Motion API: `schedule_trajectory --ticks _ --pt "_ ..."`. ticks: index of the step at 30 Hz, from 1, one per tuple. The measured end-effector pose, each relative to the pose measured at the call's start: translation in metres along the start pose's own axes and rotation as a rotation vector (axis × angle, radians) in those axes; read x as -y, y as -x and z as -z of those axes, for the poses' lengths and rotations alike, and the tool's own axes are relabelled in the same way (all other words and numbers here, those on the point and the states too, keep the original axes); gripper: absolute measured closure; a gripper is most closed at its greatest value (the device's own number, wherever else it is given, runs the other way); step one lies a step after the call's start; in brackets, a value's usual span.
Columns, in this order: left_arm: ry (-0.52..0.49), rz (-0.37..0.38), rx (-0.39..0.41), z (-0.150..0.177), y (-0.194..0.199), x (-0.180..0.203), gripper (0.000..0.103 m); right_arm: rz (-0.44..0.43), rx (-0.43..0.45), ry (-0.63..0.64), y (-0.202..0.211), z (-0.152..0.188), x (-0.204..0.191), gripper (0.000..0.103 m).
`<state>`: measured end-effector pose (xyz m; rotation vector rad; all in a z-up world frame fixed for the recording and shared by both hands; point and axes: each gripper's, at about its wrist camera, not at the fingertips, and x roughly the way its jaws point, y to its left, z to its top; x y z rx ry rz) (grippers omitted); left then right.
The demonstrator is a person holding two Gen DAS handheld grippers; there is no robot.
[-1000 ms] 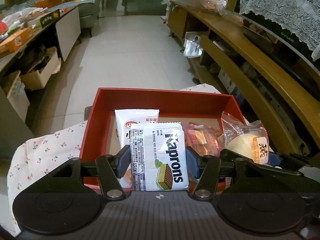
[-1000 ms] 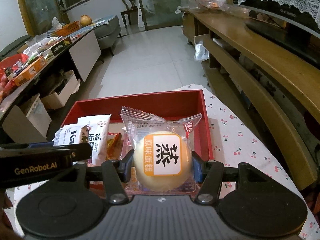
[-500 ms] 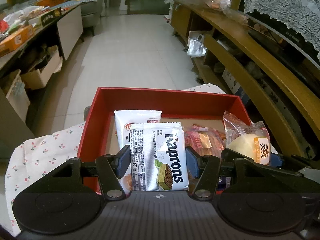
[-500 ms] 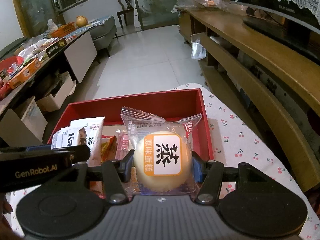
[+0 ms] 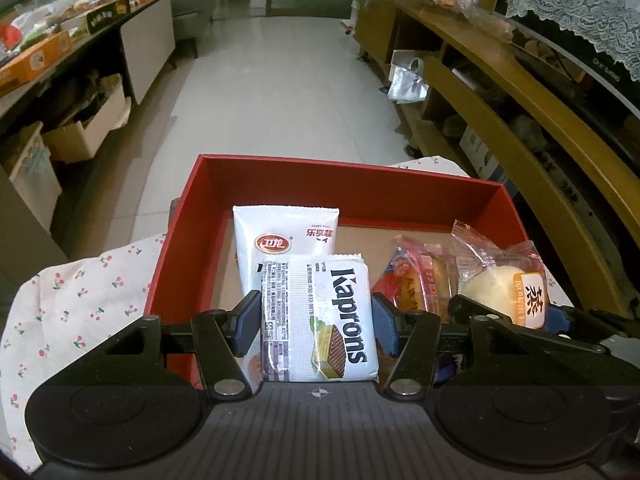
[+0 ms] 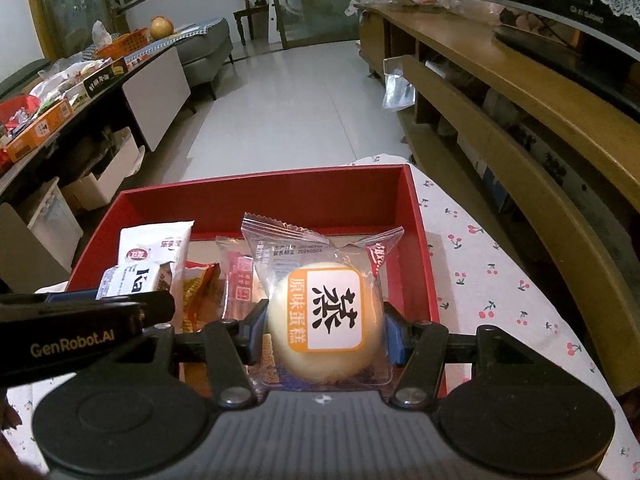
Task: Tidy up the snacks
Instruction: 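Lower both packets into the red box and open both tools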
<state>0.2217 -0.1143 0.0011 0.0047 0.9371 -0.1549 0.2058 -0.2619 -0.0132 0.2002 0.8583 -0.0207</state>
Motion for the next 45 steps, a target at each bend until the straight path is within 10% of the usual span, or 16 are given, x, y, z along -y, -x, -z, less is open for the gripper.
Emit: schedule_trajectory --ticks 45 --pt "0.03 0.047 -0.007 0.021 0.044 -0.033 0.019 -0.043 0.083 -0.076 0.035 -0.009 0.02 0.022"
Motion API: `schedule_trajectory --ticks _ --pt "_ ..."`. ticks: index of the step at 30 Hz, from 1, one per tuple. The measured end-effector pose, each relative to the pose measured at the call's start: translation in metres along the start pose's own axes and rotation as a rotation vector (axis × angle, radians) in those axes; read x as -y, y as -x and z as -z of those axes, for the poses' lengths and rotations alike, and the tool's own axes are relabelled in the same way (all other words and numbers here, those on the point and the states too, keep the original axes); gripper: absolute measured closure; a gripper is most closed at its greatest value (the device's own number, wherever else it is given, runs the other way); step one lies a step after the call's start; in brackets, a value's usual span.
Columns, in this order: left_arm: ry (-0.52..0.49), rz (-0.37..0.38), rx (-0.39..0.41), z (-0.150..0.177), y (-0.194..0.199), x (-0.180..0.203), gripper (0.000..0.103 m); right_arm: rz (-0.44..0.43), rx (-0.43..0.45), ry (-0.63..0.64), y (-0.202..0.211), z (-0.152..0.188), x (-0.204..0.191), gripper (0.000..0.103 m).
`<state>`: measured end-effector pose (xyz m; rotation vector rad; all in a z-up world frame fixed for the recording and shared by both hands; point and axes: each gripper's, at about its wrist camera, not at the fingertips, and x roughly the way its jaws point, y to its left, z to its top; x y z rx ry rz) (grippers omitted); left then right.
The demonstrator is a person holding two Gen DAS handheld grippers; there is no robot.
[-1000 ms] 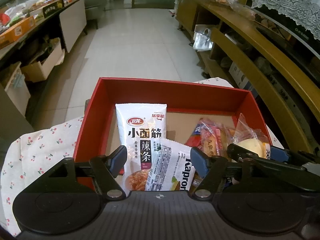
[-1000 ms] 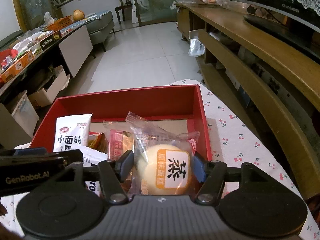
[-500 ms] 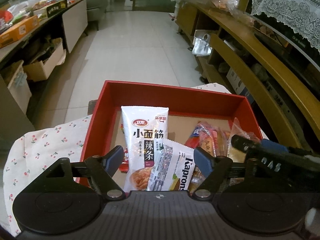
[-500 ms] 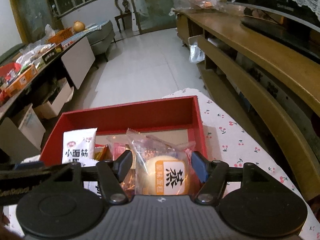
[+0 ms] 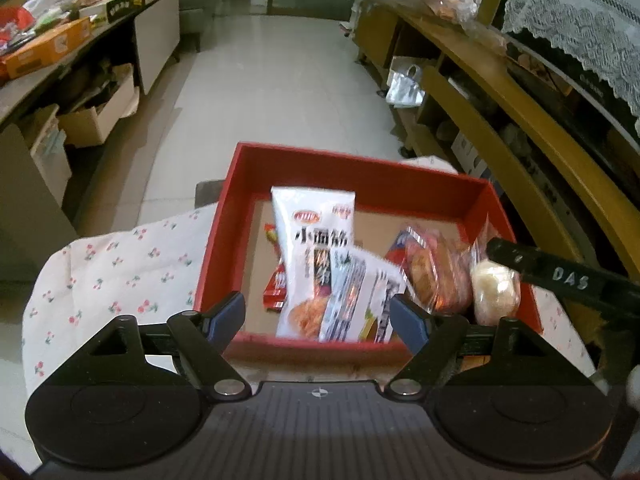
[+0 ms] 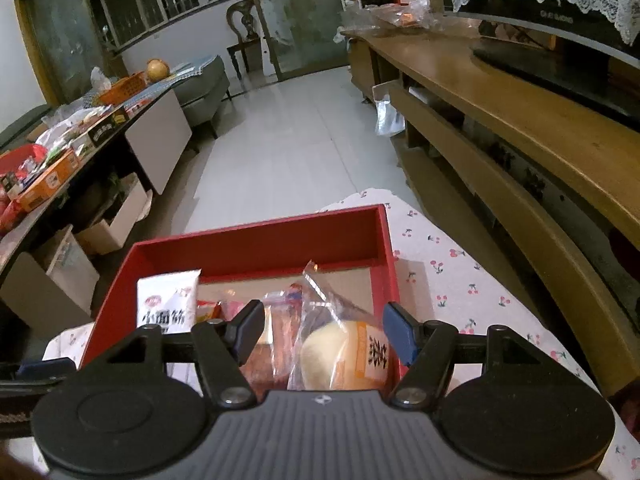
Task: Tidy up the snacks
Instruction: 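Lower both packets into the red box and open both tools, then move left tool to the silver foil packet while right moves to the blue packet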
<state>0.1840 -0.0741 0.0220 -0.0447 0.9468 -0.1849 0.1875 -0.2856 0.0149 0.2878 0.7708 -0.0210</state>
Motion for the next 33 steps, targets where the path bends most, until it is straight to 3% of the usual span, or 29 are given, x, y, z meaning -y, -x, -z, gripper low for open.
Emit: schedule_trajectory --ticks 8,15,23,33 --pt "0.001 0.01 -0.081 0.045 0.01 -0.009 0.018 -0.023 -0.034 0.093 0.036 0.028 -0.008 0.022" --pt "0.012 -0.019 -0.201 0.083 -0.008 -0.017 0.017 -0.067 -0.132 0.145 0.058 0.063 0.0 0.019" --pt "0.027 -0.037 -0.261 0.096 -0.026 -0.018 0.016 -0.008 -0.239 0.093 0.022 0.068 0.039 0.019" --pt "-0.011 -0.043 -0.256 0.102 -0.023 -0.009 0.015 -0.063 -0.278 0.146 -0.013 0.073 0.041 0.018"
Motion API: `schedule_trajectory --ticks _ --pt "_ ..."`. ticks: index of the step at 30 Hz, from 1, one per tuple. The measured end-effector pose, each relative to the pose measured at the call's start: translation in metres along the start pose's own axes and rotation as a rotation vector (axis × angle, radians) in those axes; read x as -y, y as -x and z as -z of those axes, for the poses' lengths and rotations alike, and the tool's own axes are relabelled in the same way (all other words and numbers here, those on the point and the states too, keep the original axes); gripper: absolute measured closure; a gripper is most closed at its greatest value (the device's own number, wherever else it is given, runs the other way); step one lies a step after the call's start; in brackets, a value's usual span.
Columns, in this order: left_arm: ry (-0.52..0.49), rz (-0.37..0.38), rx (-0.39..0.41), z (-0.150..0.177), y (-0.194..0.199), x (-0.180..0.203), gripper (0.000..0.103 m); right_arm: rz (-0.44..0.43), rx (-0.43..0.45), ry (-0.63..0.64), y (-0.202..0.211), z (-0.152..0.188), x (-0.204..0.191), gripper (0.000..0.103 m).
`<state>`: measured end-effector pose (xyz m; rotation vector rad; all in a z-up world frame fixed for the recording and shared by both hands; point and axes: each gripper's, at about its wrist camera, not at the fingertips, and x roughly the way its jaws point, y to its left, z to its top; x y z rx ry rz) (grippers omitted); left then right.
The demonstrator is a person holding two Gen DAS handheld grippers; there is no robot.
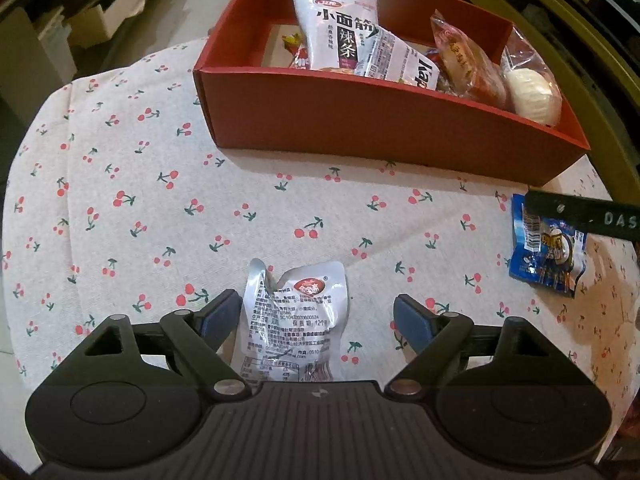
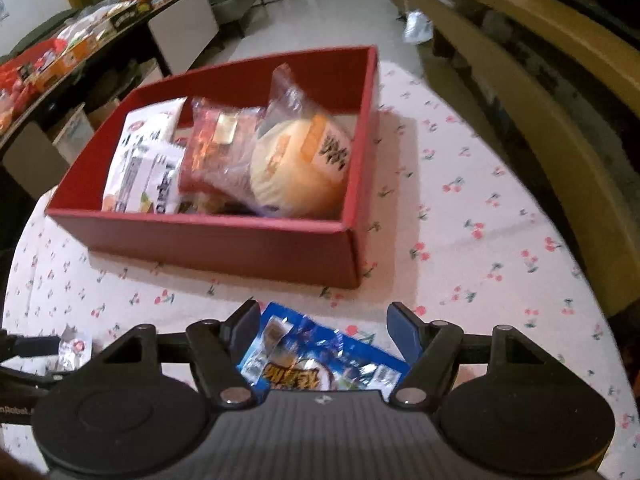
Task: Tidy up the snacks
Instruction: 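Move left tool to the silver foil packet while right moves to the blue packet, then grasp the silver foil packet with left tool while right grasps the blue packet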
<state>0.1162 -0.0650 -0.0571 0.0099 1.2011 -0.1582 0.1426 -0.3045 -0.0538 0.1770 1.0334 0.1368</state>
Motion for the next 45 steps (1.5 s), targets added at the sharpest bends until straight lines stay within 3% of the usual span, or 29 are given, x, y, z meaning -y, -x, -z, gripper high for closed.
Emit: schedule_trajectory --ticks 4,9,16,25,27,29,33,45 --pt "-0.004 0.003 -0.005 -0.001 -0.001 -0.001 0.014 -0.009 -0.063 0.045 0.001 0.009 -0.008 0.018" --pt "-0.006 0.014 -0.011 -0.001 0.0 -0.002 0.014 -0.104 -0.13 0.03 0.022 0.03 -0.015 0.017" --pt "0.01 0.021 0.0 0.0 0.003 -0.004 0.014 0.003 -0.077 0.046 0.021 0.022 -0.035 0.017" --pt "-0.019 -0.017 0.001 -0.001 -0.005 0.009 0.008 0.118 -0.11 0.128 -0.004 0.021 -0.055 0.015" --pt "-0.022 -0.036 0.009 0.0 -0.004 0.01 0.013 0.116 -0.103 0.136 -0.004 0.022 -0.054 0.017" --pt "-0.04 -0.065 0.023 0.002 -0.002 0.013 0.026 0.102 -0.107 0.133 -0.001 0.024 -0.051 0.018" --pt "-0.038 -0.058 0.032 0.005 0.003 0.012 0.038 0.102 -0.099 0.138 0.004 0.03 -0.049 0.019" --pt "-0.023 0.007 0.049 0.018 0.021 0.016 0.039 0.042 -0.001 0.11 0.043 0.036 -0.06 0.019"
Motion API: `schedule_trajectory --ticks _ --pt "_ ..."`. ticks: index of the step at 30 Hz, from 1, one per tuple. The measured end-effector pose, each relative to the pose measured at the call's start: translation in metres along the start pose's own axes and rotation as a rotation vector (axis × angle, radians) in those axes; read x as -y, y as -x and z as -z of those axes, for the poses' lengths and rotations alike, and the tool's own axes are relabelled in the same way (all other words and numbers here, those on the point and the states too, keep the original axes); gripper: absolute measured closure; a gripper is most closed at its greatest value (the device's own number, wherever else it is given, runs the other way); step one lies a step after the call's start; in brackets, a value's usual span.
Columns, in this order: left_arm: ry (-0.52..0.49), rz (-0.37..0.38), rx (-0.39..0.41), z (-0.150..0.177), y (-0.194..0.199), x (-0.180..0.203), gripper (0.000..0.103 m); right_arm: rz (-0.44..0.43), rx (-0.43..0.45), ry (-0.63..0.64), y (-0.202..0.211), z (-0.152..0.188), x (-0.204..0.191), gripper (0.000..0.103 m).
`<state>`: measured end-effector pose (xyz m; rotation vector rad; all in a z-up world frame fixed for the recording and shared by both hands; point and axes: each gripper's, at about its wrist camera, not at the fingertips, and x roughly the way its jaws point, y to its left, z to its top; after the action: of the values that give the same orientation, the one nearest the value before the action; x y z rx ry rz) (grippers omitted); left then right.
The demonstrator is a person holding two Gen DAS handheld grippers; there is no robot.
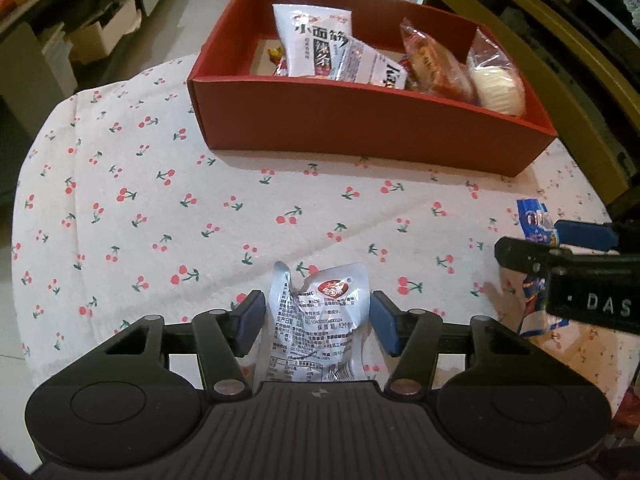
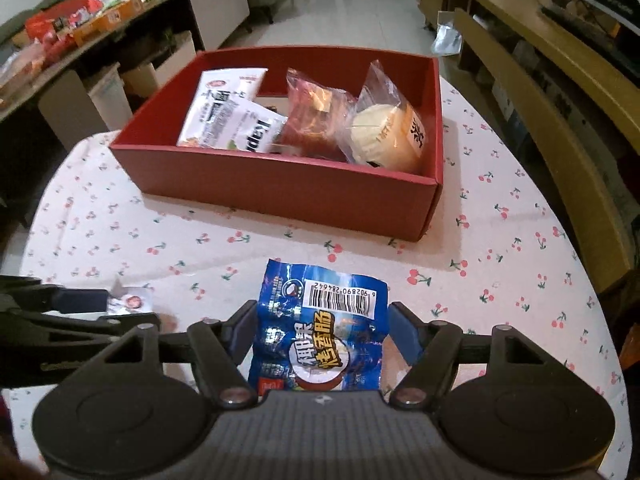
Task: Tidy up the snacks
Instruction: 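Grasp the silver foil packet with left tool while right grasps the blue packet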
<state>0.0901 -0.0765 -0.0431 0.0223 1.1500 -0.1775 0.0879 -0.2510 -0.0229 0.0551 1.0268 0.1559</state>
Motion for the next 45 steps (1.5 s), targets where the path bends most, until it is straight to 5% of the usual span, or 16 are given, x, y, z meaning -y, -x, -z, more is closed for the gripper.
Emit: schedule_trajectory --ticks 12,19,22,23,45 --pt "-0.072 -0.016 -0.031 0.012 -0.009 0.016 0.038 0.041 -0.076 0.073 -0.015 0.02 -0.014 0.019" --pt "-0.113 -0.042 -0.024 0.016 -0.013 0.023 0.025 0.045 -0.108 0.088 -0.026 0.025 -0.012 0.018" --pt "-0.124 -0.047 -0.02 0.018 -0.011 0.025 0.033 0.052 -0.104 0.082 -0.026 0.026 -0.011 0.018" --pt "-0.125 -0.047 -0.02 0.018 -0.01 0.026 0.038 0.055 -0.1 0.088 -0.024 0.026 -0.012 0.019" --pt "-0.087 0.014 0.088 -0.002 0.026 0.027 0.039 0.039 0.073 0.026 0.018 0.008 -0.01 0.019"
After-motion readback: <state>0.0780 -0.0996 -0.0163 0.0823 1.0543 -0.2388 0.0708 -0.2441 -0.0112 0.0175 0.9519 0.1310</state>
